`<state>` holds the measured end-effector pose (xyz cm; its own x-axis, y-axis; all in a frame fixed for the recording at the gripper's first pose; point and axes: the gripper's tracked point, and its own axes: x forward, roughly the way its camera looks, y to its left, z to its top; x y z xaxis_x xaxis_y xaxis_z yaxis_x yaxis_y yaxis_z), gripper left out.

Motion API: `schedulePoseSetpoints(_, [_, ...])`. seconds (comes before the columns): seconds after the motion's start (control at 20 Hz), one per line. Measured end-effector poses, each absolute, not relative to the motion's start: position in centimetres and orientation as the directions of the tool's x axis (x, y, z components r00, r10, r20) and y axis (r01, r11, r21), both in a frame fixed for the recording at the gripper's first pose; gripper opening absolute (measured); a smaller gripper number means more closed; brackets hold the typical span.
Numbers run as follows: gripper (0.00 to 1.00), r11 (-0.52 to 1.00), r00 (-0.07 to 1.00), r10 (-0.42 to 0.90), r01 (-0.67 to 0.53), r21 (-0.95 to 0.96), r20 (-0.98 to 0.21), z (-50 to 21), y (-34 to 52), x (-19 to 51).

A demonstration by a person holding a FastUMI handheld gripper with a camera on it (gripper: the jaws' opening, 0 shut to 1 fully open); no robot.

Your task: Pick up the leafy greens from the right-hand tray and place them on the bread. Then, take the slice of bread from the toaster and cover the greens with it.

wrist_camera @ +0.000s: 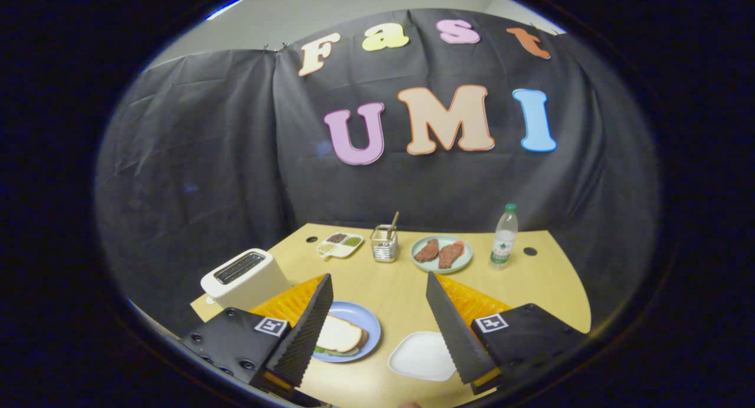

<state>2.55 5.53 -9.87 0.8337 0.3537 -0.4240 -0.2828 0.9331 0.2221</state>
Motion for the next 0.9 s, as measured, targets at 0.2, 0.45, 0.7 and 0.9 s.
schedulePoseSetpoints(0.2, [0.99,0.961,0.904,0.268,-0.227,0.158,-0.333,-6.8,2.4,2.2])
schedulePoseSetpoints(0.45, [0.99,0.986,0.963,0.162,-0.151,0.069,-0.214,-2.4,-0.7,0.1])
schedulePoseSetpoints(0.7, [0.99,0.995,0.985,0.097,-0.091,0.049,-0.146,0.3,-1.9,0.0])
schedulePoseSetpoints(0.9, [0.99,0.997,0.994,0.063,-0.059,0.042,-0.086,2.9,-3.1,0.1])
